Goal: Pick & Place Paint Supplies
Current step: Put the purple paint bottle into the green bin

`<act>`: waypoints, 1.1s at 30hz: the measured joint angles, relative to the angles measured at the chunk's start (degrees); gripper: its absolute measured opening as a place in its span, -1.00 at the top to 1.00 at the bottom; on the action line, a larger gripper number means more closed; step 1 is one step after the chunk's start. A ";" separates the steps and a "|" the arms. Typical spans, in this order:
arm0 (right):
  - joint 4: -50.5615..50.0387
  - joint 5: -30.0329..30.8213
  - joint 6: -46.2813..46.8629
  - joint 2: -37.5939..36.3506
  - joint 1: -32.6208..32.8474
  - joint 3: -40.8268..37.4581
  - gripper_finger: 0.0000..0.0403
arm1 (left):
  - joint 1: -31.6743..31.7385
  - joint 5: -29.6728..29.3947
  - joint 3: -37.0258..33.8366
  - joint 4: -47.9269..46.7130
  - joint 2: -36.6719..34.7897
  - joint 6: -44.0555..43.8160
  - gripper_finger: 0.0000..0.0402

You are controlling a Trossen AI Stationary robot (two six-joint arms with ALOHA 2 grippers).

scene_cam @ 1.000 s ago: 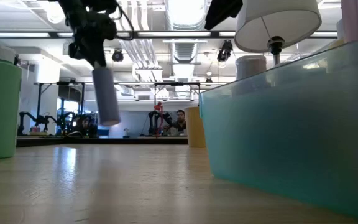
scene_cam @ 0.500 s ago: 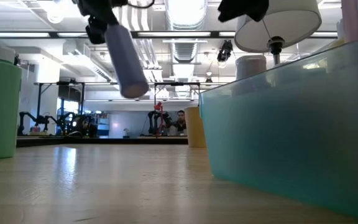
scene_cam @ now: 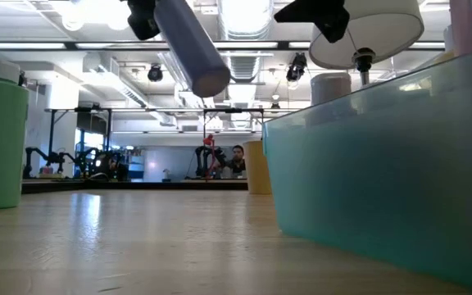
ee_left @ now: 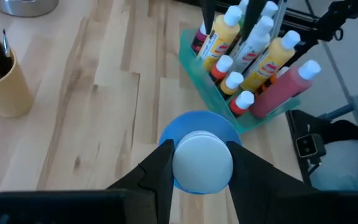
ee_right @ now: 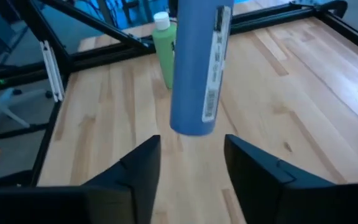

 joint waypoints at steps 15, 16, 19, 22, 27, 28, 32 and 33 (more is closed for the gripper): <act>0.85 -4.47 -1.06 0.83 -3.83 -0.13 -0.55 | -0.66 -0.39 9.97 -2.45 9.96 5.44 0.39; 1.11 -4.47 -1.26 0.91 -3.86 -0.16 -0.57 | -0.78 -0.60 11.38 -2.78 10.86 5.81 0.39; 3.39 -4.23 -2.55 0.93 -4.02 0.08 -0.64 | -1.43 -1.81 14.52 -3.58 13.65 7.25 0.39; 4.97 -4.18 -4.53 1.02 -4.14 0.07 -0.68 | -2.52 -1.88 17.64 -5.45 16.77 9.48 0.39; 7.82 -3.43 -6.50 1.58 -4.90 0.10 -0.74 | -4.12 -3.08 22.67 -8.77 21.34 12.11 0.39; 7.78 -3.33 -6.59 1.96 -5.14 0.10 -0.75 | -4.38 -3.53 23.59 -9.17 22.13 12.63 0.39; 7.89 -3.25 -6.44 3.21 -5.81 0.10 -0.78 | -5.08 -5.78 26.47 -10.71 24.27 14.36 0.39; 8.28 -3.02 -6.40 3.56 -5.92 0.10 -0.78 | -5.12 -6.23 26.96 -10.64 24.67 14.65 0.39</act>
